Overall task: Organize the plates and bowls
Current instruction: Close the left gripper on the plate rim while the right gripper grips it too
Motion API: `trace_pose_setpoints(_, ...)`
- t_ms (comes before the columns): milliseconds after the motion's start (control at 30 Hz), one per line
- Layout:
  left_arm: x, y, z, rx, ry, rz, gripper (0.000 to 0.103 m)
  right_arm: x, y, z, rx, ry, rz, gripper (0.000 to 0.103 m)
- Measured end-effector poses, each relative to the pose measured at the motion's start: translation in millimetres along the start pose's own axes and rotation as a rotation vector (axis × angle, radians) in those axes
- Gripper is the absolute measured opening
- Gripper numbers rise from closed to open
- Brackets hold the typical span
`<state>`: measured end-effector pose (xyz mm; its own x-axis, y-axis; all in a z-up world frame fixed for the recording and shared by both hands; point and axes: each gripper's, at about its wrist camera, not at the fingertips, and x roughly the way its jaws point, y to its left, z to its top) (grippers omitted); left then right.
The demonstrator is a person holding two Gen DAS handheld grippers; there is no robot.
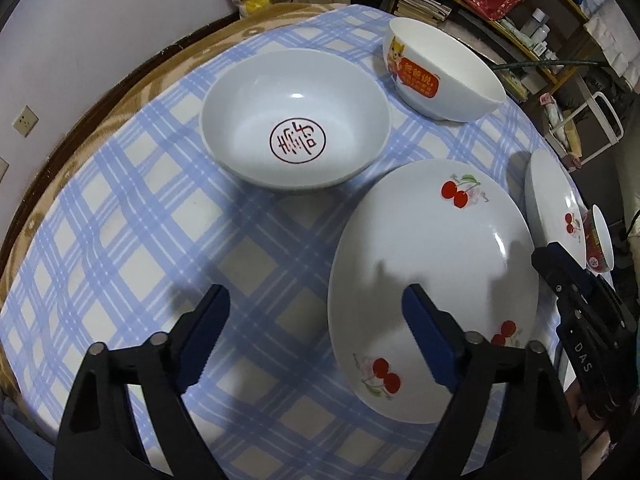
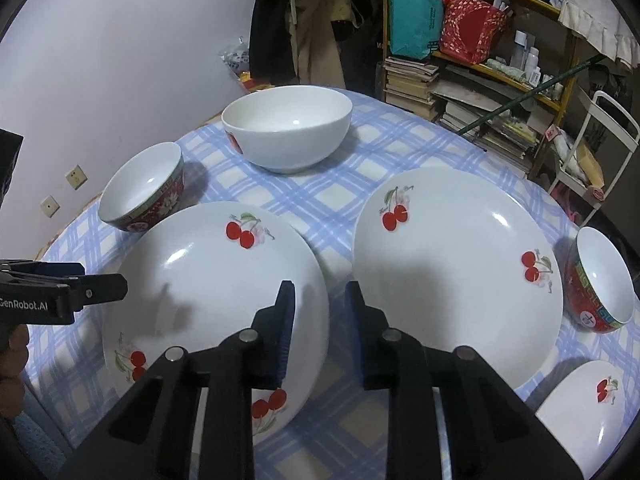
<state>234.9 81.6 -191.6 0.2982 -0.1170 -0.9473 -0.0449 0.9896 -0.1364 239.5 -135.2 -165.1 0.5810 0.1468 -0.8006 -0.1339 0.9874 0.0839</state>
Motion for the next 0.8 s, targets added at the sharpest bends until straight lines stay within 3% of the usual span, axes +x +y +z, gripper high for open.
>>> trace_pose_setpoints(233,5,-8,-4,0.025,0.011,-0.028,0.068,5,-2,-2,0.007,0.023,0.005,0.023)
trace_pose_setpoints(300,7,-11,-5,0.031,0.01,-0.046,0.052,7,-3,-3,0.014,0.03,0.014,0.019)
trace_pose_setpoints(367,12,-13,-6,0.028,0.024,-0.067,0.042,9,-4,-3,0.019,0.038,0.014,0.018)
trace_pose_setpoints(533,21,-14,-8,0.02,0.02,-0.072,0.035,19,-7,-6,0.048,0.074,0.044,0.01)
trace_pose_setpoints(600,23,-15,-9,0.028,0.021,-0.063,0.026,22,-10,-7,0.08,0.081,0.061,0.01)
trace_pose_setpoints(800,28,-14,-8,0.008,0.0,-0.065,0.022,24,-8,-8,0.069,0.086,0.065,0.011)
